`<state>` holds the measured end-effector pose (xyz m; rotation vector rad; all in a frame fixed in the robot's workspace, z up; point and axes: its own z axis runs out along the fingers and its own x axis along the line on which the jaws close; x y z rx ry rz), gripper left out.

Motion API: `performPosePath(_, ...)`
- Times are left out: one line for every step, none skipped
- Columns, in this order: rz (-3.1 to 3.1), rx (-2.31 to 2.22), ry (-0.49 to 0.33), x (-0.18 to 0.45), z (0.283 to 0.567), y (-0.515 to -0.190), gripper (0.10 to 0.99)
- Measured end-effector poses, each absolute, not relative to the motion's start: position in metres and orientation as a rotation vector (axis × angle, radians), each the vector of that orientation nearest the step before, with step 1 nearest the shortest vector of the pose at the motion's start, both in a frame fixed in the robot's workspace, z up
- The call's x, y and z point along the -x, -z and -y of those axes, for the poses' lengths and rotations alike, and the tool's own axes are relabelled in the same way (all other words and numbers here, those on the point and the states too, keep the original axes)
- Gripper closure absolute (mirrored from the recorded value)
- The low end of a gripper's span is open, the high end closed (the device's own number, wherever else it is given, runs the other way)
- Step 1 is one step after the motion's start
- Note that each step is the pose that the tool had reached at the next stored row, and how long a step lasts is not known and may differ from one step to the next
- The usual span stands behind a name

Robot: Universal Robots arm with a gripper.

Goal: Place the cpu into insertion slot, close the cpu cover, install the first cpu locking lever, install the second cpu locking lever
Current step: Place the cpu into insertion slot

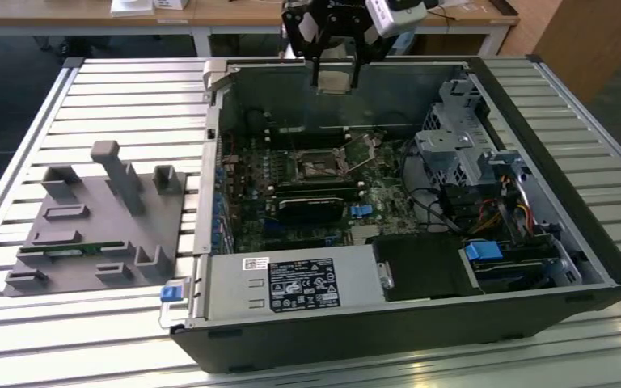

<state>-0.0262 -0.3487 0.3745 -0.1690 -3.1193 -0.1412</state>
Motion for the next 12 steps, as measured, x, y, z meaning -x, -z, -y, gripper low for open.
performPosePath(3.119,0.173,0.141,0.0263,0.3488,-0.3745,0.549)
performPosePath(3.119,0.177,0.141,0.0262,0.3487,-0.3745,0.549)
performPosePath(3.119,0.181,0.141,0.0263,0.3488,-0.3745,0.549)
performPosePath(3.119,0.184,0.141,0.0263,0.3487,-0.3745,0.549)
performPosePath(3.119,0.189,0.141,0.0263,0.3487,-0.3744,0.549)
performPosePath(3.119,0.192,0.141,0.0263,0.3488,-0.3745,0.549)
performPosePath(3.119,0.196,0.141,0.0263,0.3487,-0.3745,0.549)
performPosePath(3.118,0.2,0.141,0.0263,0.3488,-0.3745,0.549)
performPosePath(3.118,0.204,0.142,0.0263,0.3487,-0.3745,0.549)
performPosePath(3.118,0.207,0.142,0.0263,0.3487,-0.3745,0.549)
performPosePath(3.118,0.211,0.142,0.0263,0.3487,-0.3745,0.549)
performPosePath(3.118,0.215,0.142,0.0263,0.3487,-0.3745,0.549)
